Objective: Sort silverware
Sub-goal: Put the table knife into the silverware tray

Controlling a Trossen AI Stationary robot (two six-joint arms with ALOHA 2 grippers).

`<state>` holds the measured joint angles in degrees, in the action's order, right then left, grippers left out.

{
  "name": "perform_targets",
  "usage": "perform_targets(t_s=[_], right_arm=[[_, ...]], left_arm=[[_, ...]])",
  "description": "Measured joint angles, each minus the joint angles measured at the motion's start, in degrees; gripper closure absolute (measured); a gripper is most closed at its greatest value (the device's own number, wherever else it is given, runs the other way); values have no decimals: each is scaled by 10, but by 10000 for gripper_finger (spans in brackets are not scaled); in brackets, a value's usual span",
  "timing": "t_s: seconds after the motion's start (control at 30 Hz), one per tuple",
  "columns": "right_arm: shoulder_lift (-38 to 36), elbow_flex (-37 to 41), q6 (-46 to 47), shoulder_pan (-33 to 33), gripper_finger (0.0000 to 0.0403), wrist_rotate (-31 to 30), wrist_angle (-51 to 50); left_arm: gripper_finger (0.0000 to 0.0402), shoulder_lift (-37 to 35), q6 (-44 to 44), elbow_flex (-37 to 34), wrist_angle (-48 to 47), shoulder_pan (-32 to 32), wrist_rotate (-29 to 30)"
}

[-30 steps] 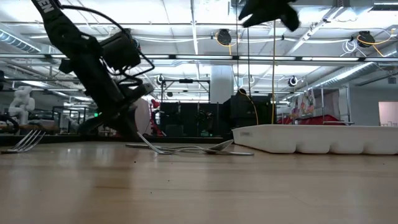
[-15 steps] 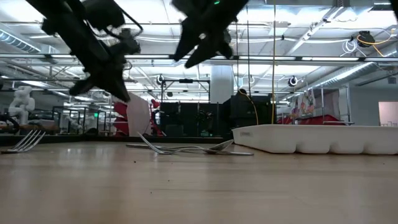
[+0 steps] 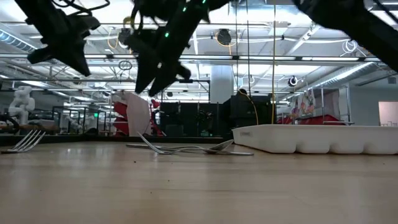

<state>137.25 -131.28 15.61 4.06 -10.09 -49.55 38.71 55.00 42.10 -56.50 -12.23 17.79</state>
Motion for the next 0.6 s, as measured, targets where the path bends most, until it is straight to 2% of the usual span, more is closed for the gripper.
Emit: perform_targets(t_s=[0.3,0.6], right_arm=[[73,-18,13,16,196,16,-18],[94,-18,9,29,186,30,-27]], left_arm=[[401,-1,-38,-1,-31,0,-10],[402,-1,-93,-1,-30,0,-7]])
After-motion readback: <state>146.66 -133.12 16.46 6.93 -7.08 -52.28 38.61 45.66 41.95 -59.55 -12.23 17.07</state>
